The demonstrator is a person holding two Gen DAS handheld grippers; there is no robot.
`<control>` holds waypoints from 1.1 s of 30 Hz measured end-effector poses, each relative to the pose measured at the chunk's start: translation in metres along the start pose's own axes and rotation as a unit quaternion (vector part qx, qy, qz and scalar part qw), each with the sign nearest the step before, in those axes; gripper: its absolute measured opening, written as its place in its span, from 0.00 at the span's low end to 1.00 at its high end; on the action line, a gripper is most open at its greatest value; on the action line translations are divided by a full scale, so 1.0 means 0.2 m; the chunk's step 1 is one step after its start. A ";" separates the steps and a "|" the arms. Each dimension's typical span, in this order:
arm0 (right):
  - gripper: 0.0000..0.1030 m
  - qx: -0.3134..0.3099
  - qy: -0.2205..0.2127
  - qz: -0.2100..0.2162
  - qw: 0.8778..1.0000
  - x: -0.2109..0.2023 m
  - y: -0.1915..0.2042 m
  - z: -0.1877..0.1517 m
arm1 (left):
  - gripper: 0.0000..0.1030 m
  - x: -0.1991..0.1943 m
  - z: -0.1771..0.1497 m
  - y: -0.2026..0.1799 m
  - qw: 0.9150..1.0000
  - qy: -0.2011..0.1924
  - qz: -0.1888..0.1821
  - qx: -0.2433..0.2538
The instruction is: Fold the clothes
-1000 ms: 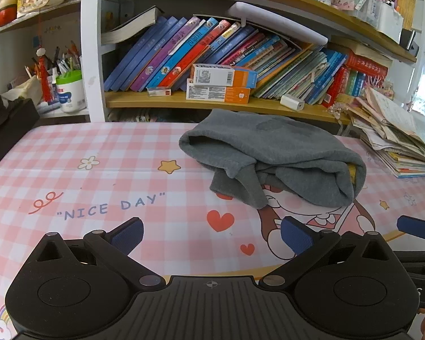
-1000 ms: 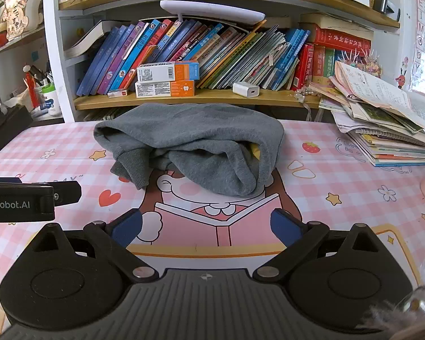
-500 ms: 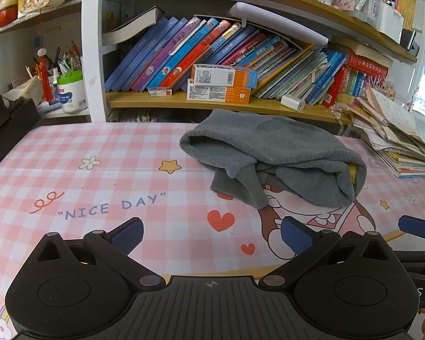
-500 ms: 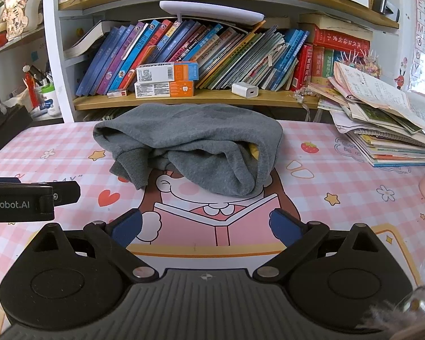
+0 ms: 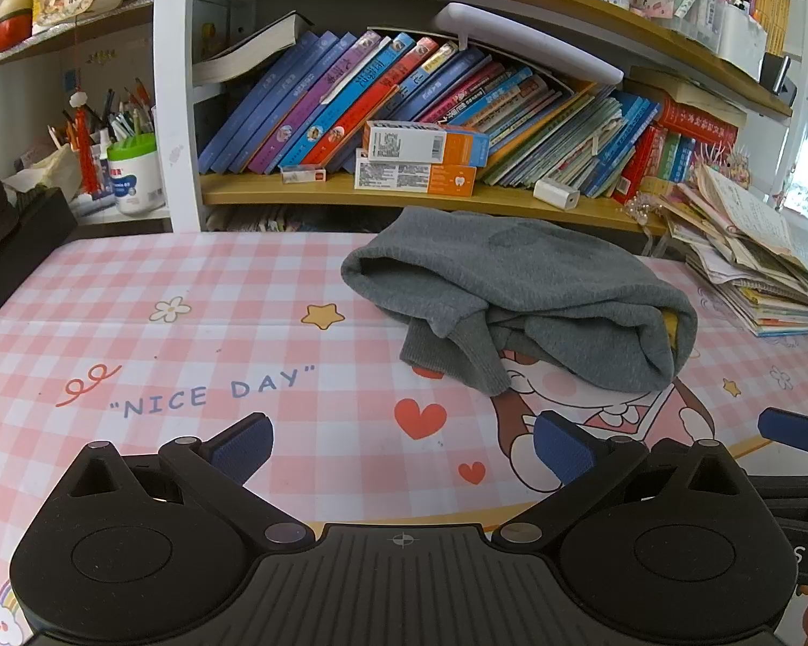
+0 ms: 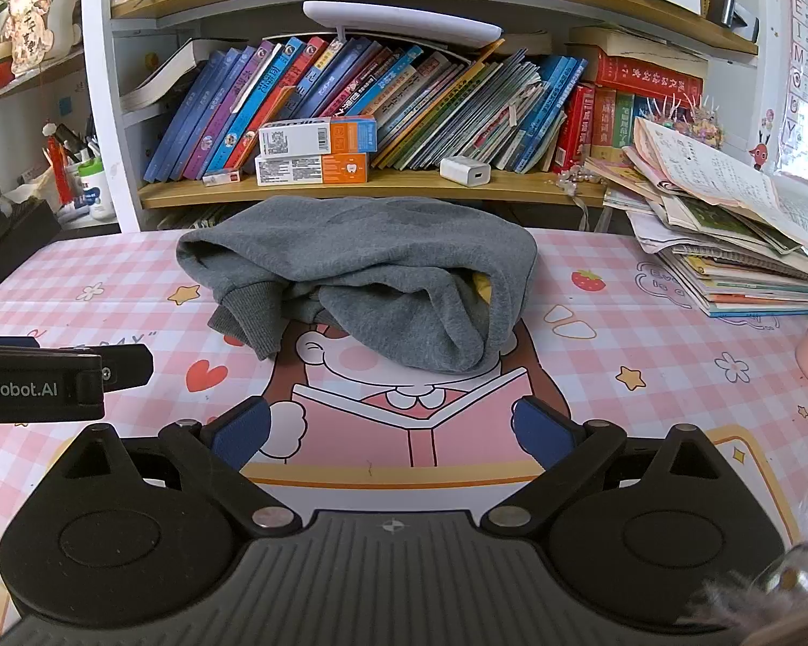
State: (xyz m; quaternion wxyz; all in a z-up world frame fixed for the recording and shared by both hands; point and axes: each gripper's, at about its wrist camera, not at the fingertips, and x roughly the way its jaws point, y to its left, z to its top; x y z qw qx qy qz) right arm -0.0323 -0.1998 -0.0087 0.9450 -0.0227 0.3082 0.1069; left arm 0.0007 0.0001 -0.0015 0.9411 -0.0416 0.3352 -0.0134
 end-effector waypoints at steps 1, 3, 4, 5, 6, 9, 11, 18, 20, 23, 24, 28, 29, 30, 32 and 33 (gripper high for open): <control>0.95 0.000 0.000 0.000 1.000 0.00 0.00 0.00 | 1.00 0.00 0.00 0.00 1.000 0.000 0.000 0.000; 0.95 0.000 0.000 0.000 1.000 0.00 0.00 0.00 | 1.00 0.00 0.00 0.00 1.000 0.001 0.000 0.000; 0.95 -0.001 0.000 0.000 1.000 0.00 0.00 0.00 | 1.00 0.00 0.00 0.00 1.000 0.001 0.000 0.000; 0.95 -0.001 0.001 0.000 1.000 0.00 0.00 0.00 | 1.00 0.00 0.00 0.00 1.000 0.001 0.000 0.001; 0.95 -0.001 0.001 0.000 1.000 0.00 0.00 0.00 | 1.00 0.00 0.00 0.00 1.000 0.001 0.000 0.001; 0.95 -0.001 0.001 0.000 1.000 0.01 0.00 0.00 | 1.00 0.00 0.00 0.00 1.000 0.002 0.000 0.001; 0.95 -0.001 0.002 0.001 1.000 0.01 0.00 0.00 | 1.00 0.00 0.00 0.00 1.000 0.002 0.000 0.001; 0.95 -0.002 0.003 0.001 1.000 0.01 0.01 0.00 | 1.00 0.01 0.00 0.00 1.000 0.004 -0.001 0.001; 0.95 -0.003 0.004 0.003 1.000 0.01 0.01 0.00 | 1.00 0.01 0.00 0.00 1.000 0.004 -0.001 0.001; 0.95 -0.003 0.005 0.003 1.000 0.02 0.01 0.00 | 1.00 0.01 -0.01 0.01 1.000 0.007 -0.004 -0.001; 0.95 -0.003 0.006 0.003 1.000 0.02 0.01 0.00 | 1.00 0.02 -0.01 0.01 1.000 0.008 -0.005 -0.001; 0.95 -0.005 0.008 0.005 1.000 0.03 0.01 0.00 | 1.00 0.02 -0.01 0.01 1.000 0.010 -0.007 -0.002; 0.95 -0.006 0.008 0.005 1.000 0.03 0.01 0.00 | 1.00 0.02 -0.01 0.01 1.000 0.010 -0.007 -0.002; 0.95 -0.007 0.008 0.006 1.000 0.03 0.02 0.00 | 1.00 0.02 -0.01 0.01 1.000 0.011 -0.007 -0.002; 0.95 -0.008 0.008 0.007 1.000 0.03 0.02 0.00 | 1.00 0.03 0.00 0.02 1.000 0.013 -0.005 -0.004; 0.95 -0.008 0.009 0.007 1.000 0.03 0.02 0.00 | 1.00 0.03 0.00 0.02 1.000 0.012 -0.003 -0.003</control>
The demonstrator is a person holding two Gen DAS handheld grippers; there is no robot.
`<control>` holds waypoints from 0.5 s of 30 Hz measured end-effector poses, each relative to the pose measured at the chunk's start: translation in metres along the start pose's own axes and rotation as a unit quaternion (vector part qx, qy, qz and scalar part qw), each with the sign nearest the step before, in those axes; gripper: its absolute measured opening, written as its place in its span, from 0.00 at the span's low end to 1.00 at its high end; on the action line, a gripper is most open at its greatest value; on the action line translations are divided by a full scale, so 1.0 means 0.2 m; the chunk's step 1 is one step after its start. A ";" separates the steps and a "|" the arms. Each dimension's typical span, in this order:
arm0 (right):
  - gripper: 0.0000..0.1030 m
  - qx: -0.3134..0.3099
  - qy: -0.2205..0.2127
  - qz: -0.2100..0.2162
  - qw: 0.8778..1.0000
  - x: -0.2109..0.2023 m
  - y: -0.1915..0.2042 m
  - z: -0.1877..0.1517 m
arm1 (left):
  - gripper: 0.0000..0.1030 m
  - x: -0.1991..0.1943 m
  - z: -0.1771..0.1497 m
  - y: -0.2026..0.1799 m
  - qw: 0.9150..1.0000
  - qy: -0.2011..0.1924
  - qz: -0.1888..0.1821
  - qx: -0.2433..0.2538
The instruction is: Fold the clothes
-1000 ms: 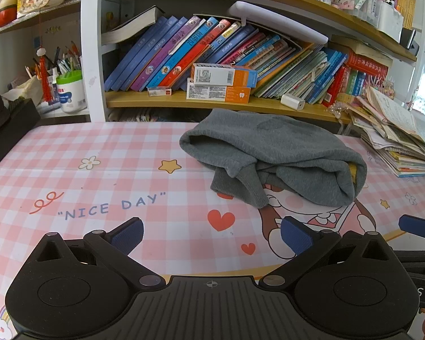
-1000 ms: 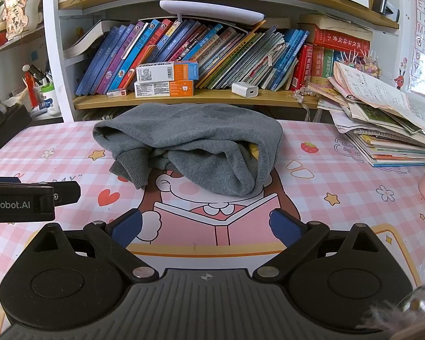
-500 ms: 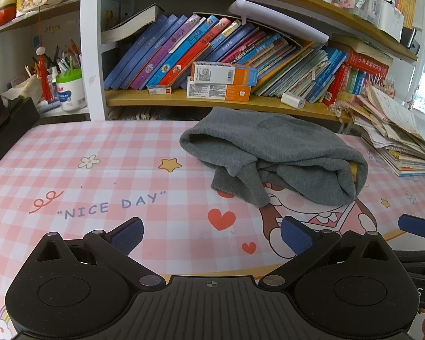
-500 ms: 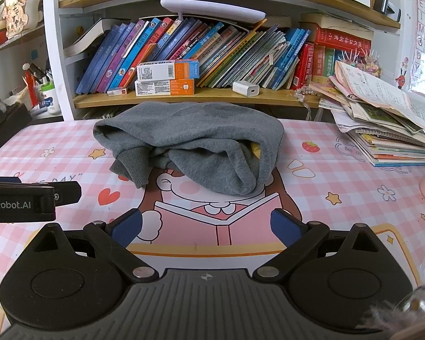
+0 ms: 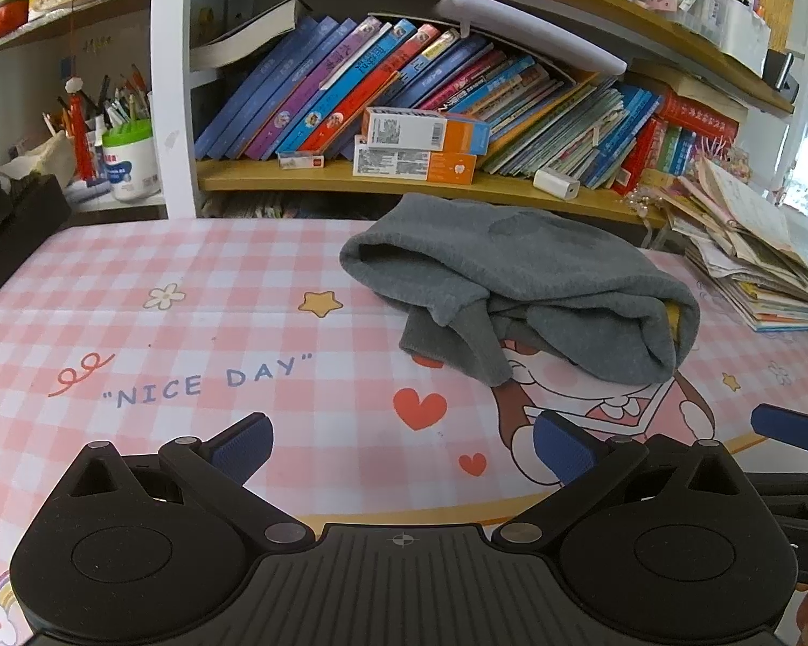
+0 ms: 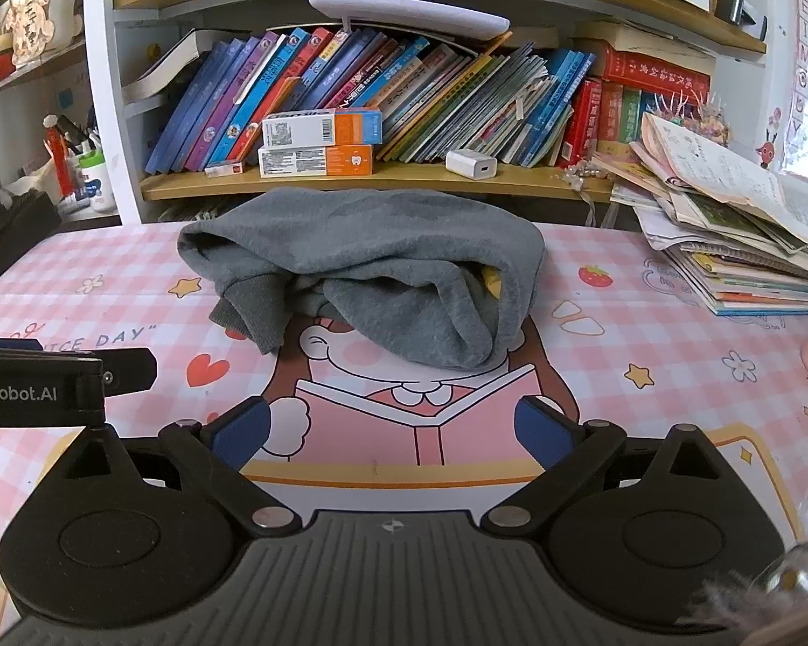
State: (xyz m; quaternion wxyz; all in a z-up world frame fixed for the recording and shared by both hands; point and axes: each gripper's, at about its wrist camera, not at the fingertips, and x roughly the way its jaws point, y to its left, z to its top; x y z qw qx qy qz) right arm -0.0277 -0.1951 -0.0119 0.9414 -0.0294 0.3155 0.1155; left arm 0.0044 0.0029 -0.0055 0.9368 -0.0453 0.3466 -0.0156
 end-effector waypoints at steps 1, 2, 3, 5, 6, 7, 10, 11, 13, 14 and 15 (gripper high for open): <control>0.95 0.000 0.000 0.000 1.000 0.00 0.00 0.00 | 1.00 0.00 0.00 0.00 1.000 0.000 0.002 0.001; 0.95 0.000 0.001 0.000 1.000 0.00 0.00 0.00 | 1.00 0.00 0.00 0.00 1.000 -0.001 0.003 0.001; 0.95 0.000 0.002 0.001 1.000 0.00 0.00 0.00 | 1.00 0.00 0.00 0.00 1.000 -0.001 0.004 0.002; 0.95 0.000 0.003 0.001 1.000 0.01 0.00 0.00 | 1.00 0.00 0.00 0.00 1.000 -0.001 0.005 0.003; 0.95 0.000 0.004 0.001 1.000 0.01 0.00 0.00 | 1.00 0.00 0.00 0.00 1.000 -0.001 0.006 0.004; 0.95 0.000 0.004 0.001 1.000 0.01 0.00 0.00 | 1.00 0.00 0.00 0.00 1.000 -0.003 0.007 0.005; 0.95 -0.001 0.004 0.001 1.000 0.01 0.00 0.00 | 1.00 -0.01 0.00 -0.01 1.000 -0.012 0.015 0.012; 0.95 -0.002 0.004 0.001 1.000 0.01 0.00 0.00 | 1.00 -0.01 0.00 -0.01 1.000 -0.012 0.016 0.012; 0.95 -0.001 0.004 0.000 1.000 0.01 0.00 0.00 | 1.00 -0.02 0.00 0.00 1.000 -0.011 0.017 0.011; 0.95 -0.001 0.005 -0.001 1.000 0.02 0.00 0.00 | 1.00 -0.02 -0.01 0.00 1.000 -0.012 0.017 0.011; 0.95 0.000 0.005 -0.002 1.000 0.02 -0.01 0.00 | 1.00 -0.03 -0.01 0.00 1.000 -0.016 0.016 0.011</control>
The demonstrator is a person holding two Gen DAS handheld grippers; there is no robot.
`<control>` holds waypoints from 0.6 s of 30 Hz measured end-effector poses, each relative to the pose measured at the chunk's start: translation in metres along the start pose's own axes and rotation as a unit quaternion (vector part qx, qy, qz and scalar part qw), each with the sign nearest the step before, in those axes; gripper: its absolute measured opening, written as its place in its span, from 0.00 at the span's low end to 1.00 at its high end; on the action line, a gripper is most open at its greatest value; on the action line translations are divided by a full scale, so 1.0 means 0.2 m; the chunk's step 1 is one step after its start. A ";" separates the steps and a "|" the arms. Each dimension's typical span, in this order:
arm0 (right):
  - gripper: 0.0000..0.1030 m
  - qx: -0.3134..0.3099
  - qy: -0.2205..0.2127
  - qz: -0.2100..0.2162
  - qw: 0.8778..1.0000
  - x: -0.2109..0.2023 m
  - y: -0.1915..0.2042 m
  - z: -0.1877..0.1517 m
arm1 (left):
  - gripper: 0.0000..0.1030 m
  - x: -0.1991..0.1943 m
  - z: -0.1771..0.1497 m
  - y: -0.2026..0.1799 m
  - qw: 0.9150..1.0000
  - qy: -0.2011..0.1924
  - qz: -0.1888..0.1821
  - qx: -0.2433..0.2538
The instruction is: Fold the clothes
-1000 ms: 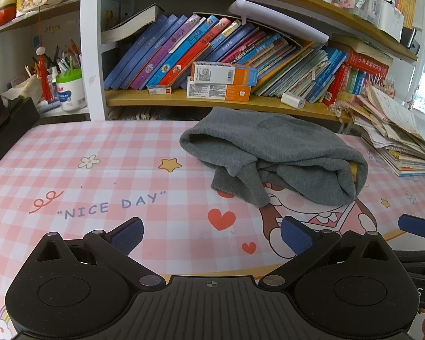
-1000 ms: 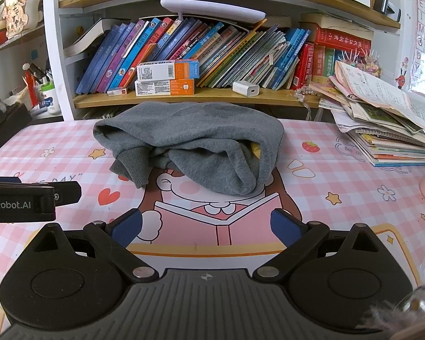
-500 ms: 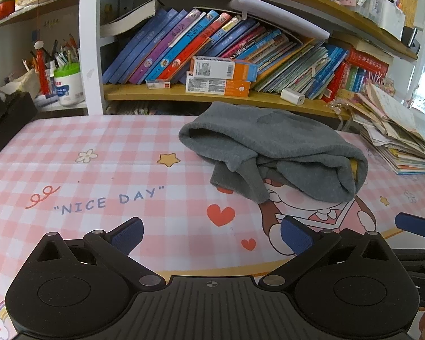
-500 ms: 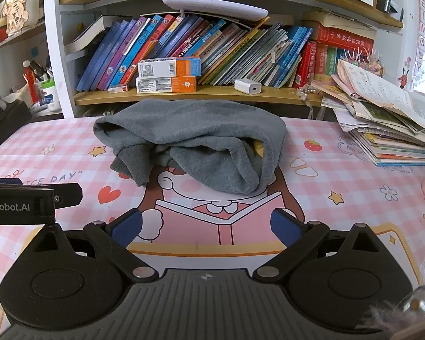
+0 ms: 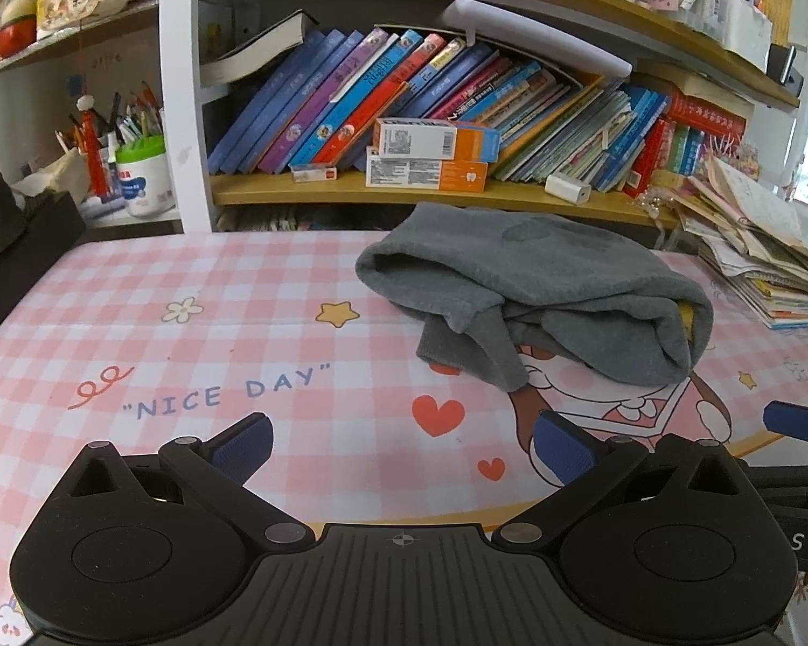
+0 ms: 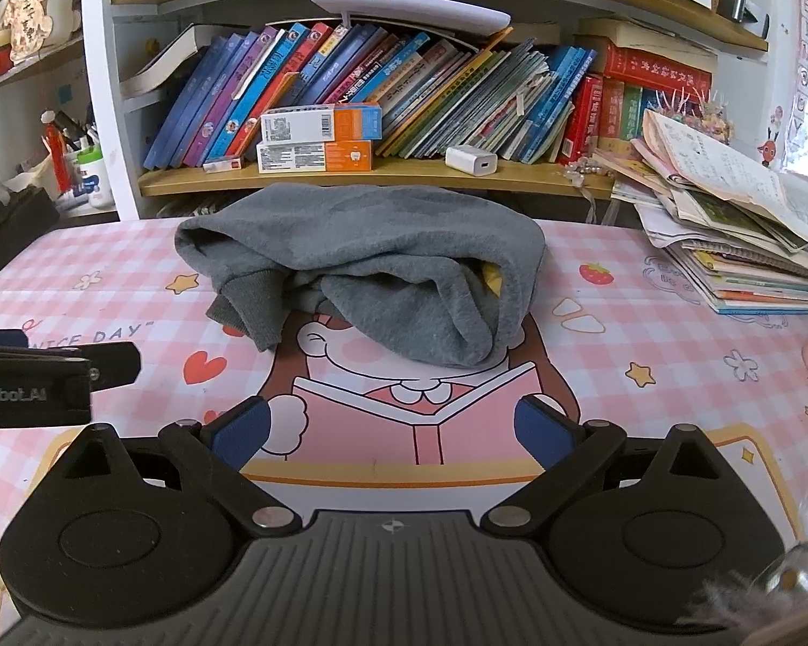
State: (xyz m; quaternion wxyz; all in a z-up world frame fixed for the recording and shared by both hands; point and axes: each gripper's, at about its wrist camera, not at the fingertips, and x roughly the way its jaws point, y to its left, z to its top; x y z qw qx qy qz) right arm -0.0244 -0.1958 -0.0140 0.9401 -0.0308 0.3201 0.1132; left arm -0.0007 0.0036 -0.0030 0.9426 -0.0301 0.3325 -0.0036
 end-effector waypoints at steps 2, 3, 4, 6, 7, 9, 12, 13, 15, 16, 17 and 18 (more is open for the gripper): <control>0.95 0.001 0.002 -0.001 1.000 0.01 -0.01 0.00 | 1.00 -0.01 0.00 0.00 1.000 -0.008 -0.001 0.003; 0.95 0.002 0.003 -0.001 1.000 0.01 -0.01 0.00 | 1.00 -0.02 0.00 0.00 1.000 -0.011 0.000 0.005; 0.95 0.003 0.004 -0.001 1.000 0.01 -0.01 0.00 | 1.00 -0.02 0.00 -0.01 1.000 -0.013 0.000 0.007; 0.95 0.003 0.005 0.000 1.000 0.02 -0.01 0.00 | 1.00 -0.02 0.00 -0.01 1.000 -0.016 0.001 0.012; 0.95 0.003 0.006 0.001 1.000 0.02 -0.01 0.00 | 1.00 -0.02 0.00 -0.02 1.000 -0.017 0.001 0.013; 0.95 0.001 0.007 0.003 1.000 0.02 -0.01 0.00 | 1.00 -0.02 -0.01 -0.02 1.000 -0.017 0.002 0.015; 0.95 -0.002 0.009 0.005 1.000 0.03 -0.01 -0.01 | 1.00 -0.02 -0.01 -0.02 1.000 -0.011 0.000 0.013; 0.95 -0.003 0.009 0.005 1.000 0.03 -0.01 -0.01 | 1.00 -0.02 -0.01 -0.01 1.000 -0.005 -0.002 0.011; 0.95 -0.006 0.010 0.004 1.000 0.04 -0.02 -0.01 | 1.00 -0.01 -0.01 0.00 1.000 0.009 -0.007 0.008; 0.95 -0.008 0.010 0.004 1.000 0.04 -0.02 0.00 | 1.00 0.00 -0.01 0.00 1.000 0.015 -0.012 0.005; 0.94 -0.011 0.010 0.002 1.000 0.05 -0.02 0.00 | 1.00 0.00 -0.01 0.01 1.000 0.020 -0.016 0.001; 0.93 -0.016 0.008 -0.001 1.000 0.05 -0.03 0.00 | 1.00 0.00 -0.02 0.01 0.999 0.023 -0.022 -0.004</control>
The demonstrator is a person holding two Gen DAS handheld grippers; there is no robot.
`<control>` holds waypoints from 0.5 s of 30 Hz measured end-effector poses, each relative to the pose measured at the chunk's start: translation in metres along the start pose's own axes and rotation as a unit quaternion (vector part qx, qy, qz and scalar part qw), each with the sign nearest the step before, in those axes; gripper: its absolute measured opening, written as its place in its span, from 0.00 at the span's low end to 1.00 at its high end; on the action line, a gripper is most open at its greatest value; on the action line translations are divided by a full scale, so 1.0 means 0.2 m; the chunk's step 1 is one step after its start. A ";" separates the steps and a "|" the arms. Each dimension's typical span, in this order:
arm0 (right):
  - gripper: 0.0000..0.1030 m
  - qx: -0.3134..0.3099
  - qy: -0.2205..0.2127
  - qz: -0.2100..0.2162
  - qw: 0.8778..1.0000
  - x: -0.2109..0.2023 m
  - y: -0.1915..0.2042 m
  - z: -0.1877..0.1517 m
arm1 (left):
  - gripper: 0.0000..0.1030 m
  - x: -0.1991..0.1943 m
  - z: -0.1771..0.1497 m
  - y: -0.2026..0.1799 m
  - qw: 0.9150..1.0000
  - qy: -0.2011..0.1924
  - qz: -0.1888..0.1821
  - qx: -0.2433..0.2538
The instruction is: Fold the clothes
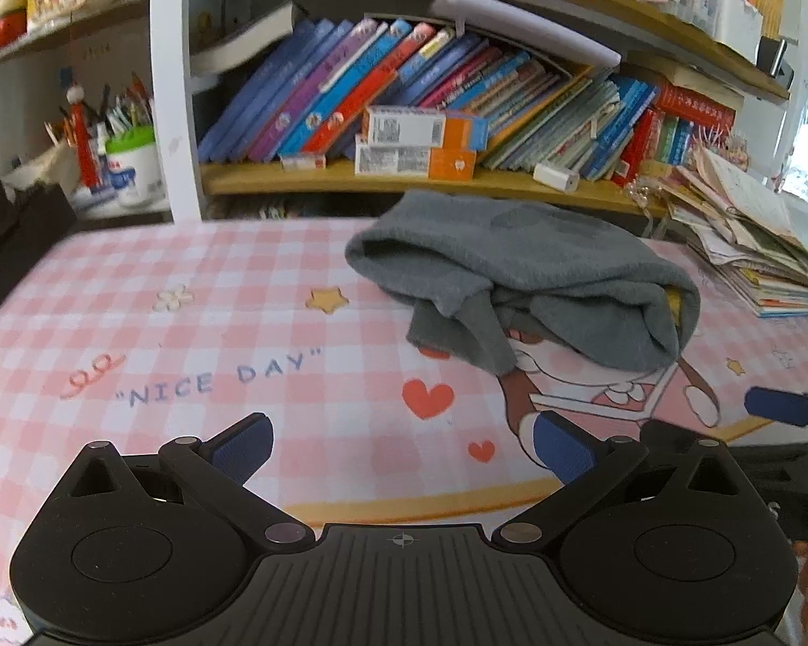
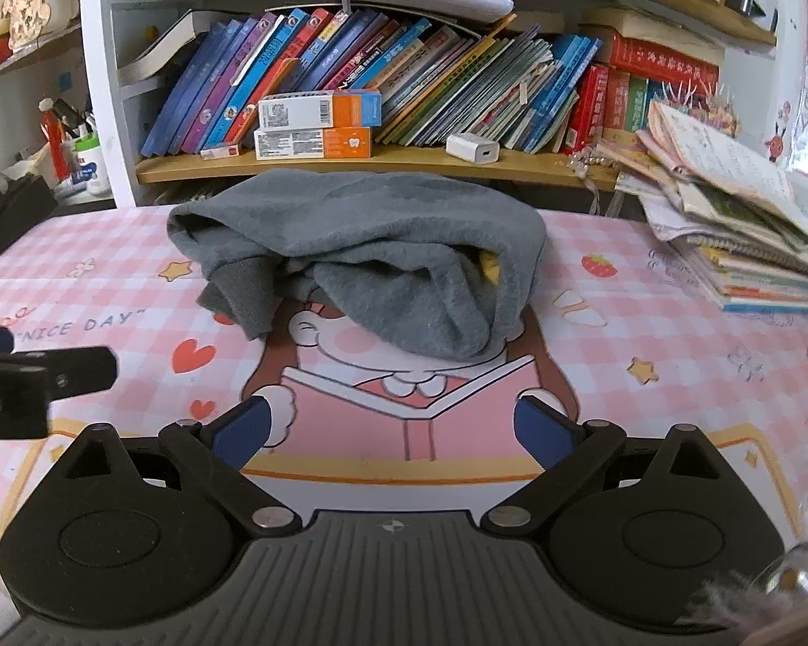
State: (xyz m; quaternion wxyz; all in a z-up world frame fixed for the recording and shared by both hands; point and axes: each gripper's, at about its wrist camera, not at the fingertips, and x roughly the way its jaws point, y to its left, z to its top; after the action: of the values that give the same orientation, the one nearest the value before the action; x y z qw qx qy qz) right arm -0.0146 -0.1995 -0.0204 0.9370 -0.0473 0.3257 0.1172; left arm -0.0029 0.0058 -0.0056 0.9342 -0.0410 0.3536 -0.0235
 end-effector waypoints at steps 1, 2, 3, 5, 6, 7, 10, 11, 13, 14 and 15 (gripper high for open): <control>0.92 -0.006 -0.002 -0.004 1.000 0.01 -0.01 0.01 | 1.00 0.00 -0.01 0.00 1.000 0.002 -0.006 -0.005; 0.91 -0.013 -0.003 -0.007 1.000 0.02 -0.01 0.01 | 1.00 0.00 -0.01 0.00 1.000 0.003 -0.009 -0.005; 0.87 -0.020 -0.005 -0.012 1.000 0.03 -0.02 0.02 | 1.00 0.00 -0.01 0.00 1.000 0.002 -0.010 -0.003; 0.76 -0.037 -0.013 -0.020 0.999 0.05 -0.04 0.05 | 1.00 -0.01 -0.02 0.00 1.000 0.002 -0.007 0.003; 0.71 -0.045 -0.015 -0.025 0.999 0.06 -0.05 0.07 | 1.00 -0.01 -0.02 -0.01 1.000 0.003 -0.006 0.005; 0.69 -0.051 -0.018 -0.029 0.998 0.08 -0.06 0.09 | 1.00 -0.01 -0.02 0.00 1.000 0.006 -0.008 0.006; 0.60 -0.068 -0.021 -0.039 0.997 0.14 -0.09 0.15 | 1.00 -0.01 -0.02 0.01 1.000 0.018 -0.006 -0.002; 0.57 -0.073 -0.020 -0.042 0.996 0.16 -0.10 0.16 | 1.00 -0.01 -0.02 0.01 1.000 0.017 -0.006 -0.004; 0.55 -0.080 -0.016 -0.049 0.995 0.20 -0.11 0.19 | 1.00 -0.01 -0.02 0.02 1.000 0.013 -0.007 -0.007; 0.53 -0.083 -0.014 -0.051 0.995 0.22 -0.12 0.20 | 1.00 -0.02 -0.02 0.03 1.000 0.012 -0.007 -0.009; 0.53 -0.086 -0.012 -0.054 0.995 0.23 -0.13 0.20 | 1.00 -0.02 -0.02 0.03 1.000 0.011 -0.006 -0.009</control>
State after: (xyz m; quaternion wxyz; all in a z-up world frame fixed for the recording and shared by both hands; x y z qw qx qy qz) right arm 0.0513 -0.2086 -0.0176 0.9384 -0.1434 0.2997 0.0948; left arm -0.0083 0.0120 -0.0063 0.9297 -0.0517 0.3637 -0.0265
